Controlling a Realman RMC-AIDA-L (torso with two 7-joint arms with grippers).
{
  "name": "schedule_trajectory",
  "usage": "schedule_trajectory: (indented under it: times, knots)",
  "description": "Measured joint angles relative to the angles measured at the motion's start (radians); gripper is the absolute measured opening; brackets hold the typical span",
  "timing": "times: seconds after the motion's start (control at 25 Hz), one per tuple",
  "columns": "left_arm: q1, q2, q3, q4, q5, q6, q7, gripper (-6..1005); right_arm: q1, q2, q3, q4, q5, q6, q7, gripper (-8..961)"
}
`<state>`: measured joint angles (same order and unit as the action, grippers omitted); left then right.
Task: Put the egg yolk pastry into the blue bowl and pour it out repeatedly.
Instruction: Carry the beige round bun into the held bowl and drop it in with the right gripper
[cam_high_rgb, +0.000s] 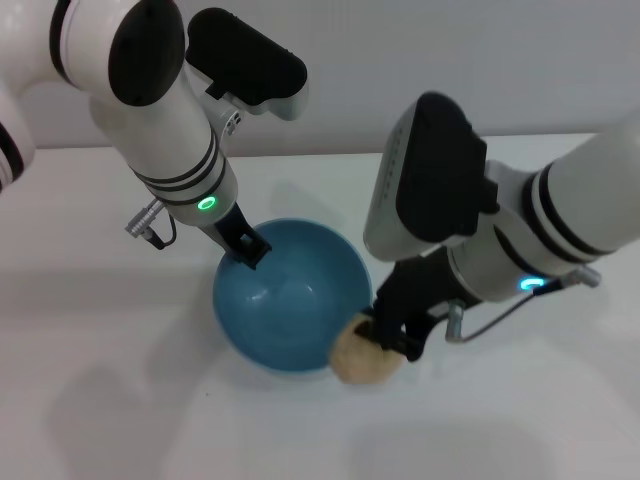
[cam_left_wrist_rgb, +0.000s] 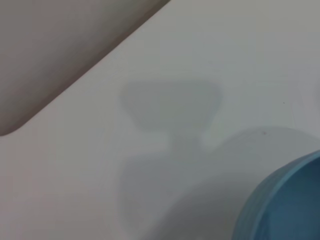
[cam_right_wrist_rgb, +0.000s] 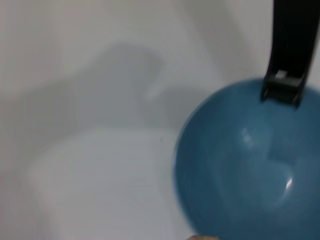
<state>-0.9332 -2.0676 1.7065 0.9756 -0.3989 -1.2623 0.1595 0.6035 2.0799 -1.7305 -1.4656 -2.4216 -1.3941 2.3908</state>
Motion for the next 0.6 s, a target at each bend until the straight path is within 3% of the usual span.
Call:
schedule_trajectory:
  times: [0.36, 0.6]
  knots:
    - [-0.004, -0.003, 0.037, 0.038, -0.010, -0.035, 0.000, 4, -0.002, 0.000, 0.052, 0.058, -0.002, 0.173, -0.022, 17]
    - [-0.007, -0.006, 0.040, 0.060, -0.017, -0.041, 0.000, 4, 0.001, 0.000, 0.019, 0.087, 0.002, 0.216, -0.034, 21]
